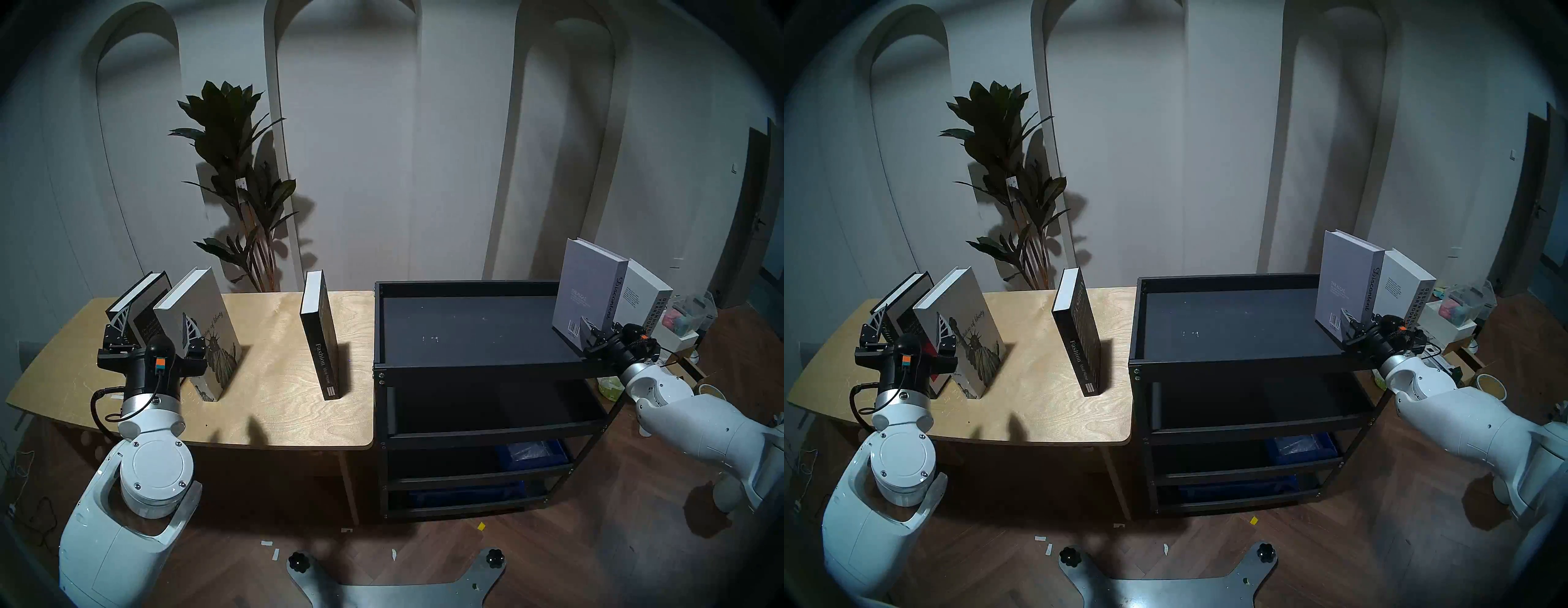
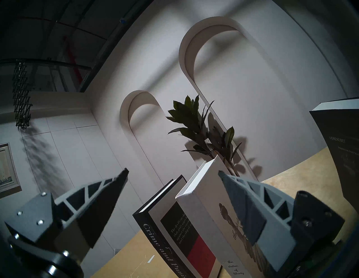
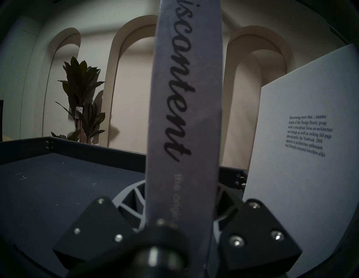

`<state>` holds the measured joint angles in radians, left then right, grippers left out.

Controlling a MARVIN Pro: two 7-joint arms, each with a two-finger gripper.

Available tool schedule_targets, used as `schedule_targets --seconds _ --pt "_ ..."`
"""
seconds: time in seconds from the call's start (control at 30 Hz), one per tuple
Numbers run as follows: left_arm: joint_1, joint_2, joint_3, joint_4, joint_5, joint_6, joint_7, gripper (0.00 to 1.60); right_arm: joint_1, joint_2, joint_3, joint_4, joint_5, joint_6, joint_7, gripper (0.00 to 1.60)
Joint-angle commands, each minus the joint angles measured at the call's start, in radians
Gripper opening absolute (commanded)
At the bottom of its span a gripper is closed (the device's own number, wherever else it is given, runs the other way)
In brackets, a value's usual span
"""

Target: Move the books from the display table onto the shelf, standing them upright with spines facing out and tallest at one end

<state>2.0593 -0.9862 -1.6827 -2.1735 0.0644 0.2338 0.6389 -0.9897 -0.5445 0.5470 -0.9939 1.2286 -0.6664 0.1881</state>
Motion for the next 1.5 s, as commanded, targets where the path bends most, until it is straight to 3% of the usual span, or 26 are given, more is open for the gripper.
schedule_targets --seconds 0.0,0.3,0.37,0.4,0.43,0.5,0.53,0.57,0.6,0.67,0.83,1.2,1.47 --pt "-0.002 0.004 0.001 -0.006 0.010 -0.013 0.005 1.60 -0.025 -0.021 -0.001 0.043 0.021 -0.021 0.009 0.00" --pt "-0.015 0.012 0.014 -0.013 0.016 -0.007 0.002 1.60 -0.044 -0.010 0.005 0.061 0.053 -0.031 0.018 0.00" --pt "-0.019 0.013 0.021 -0.016 0.018 -0.004 0.001 1.60 -0.044 -0.009 0.005 0.063 0.057 -0.033 0.021 0.17" --pt "-0.022 0.015 0.025 -0.017 0.019 -0.004 0.000 1.60 -0.043 -0.009 0.004 0.065 0.058 -0.034 0.022 0.17" --pt "-0.025 0.015 0.028 -0.017 0.020 -0.003 0.000 1.60 -0.042 -0.009 0.004 0.067 0.060 -0.035 0.024 0.38" --pt "-0.030 0.017 0.032 -0.020 0.021 0.001 0.000 1.60 -0.038 -0.007 0.003 0.067 0.063 -0.035 0.028 0.61" --pt "-0.032 0.018 0.032 -0.022 0.022 0.002 0.001 1.60 -0.037 -0.004 0.003 0.064 0.063 -0.034 0.028 0.61" --pt "-0.033 0.019 0.031 -0.024 0.021 0.003 0.001 1.60 -0.036 0.000 0.003 0.058 0.064 -0.034 0.027 0.76" --pt "-0.033 0.020 0.030 -0.026 0.021 0.005 0.001 1.60 -0.035 0.003 0.003 0.053 0.065 -0.033 0.026 1.07" --pt "-0.035 0.022 0.029 -0.032 0.020 0.008 0.001 1.60 -0.033 0.008 0.002 0.044 0.065 -0.031 0.024 1.29" --pt "-0.035 0.027 0.024 -0.049 0.020 0.017 0.001 1.60 -0.025 0.021 -0.001 0.014 0.065 -0.026 0.013 1.60" --pt "-0.042 0.041 0.029 -0.070 0.018 0.027 -0.009 1.60 -0.020 0.056 0.002 -0.063 0.058 -0.028 -0.017 1.60" --pt "-0.051 0.045 0.049 -0.076 0.016 0.024 -0.023 1.60 -0.014 0.145 0.044 -0.192 0.077 -0.072 -0.046 1.60"
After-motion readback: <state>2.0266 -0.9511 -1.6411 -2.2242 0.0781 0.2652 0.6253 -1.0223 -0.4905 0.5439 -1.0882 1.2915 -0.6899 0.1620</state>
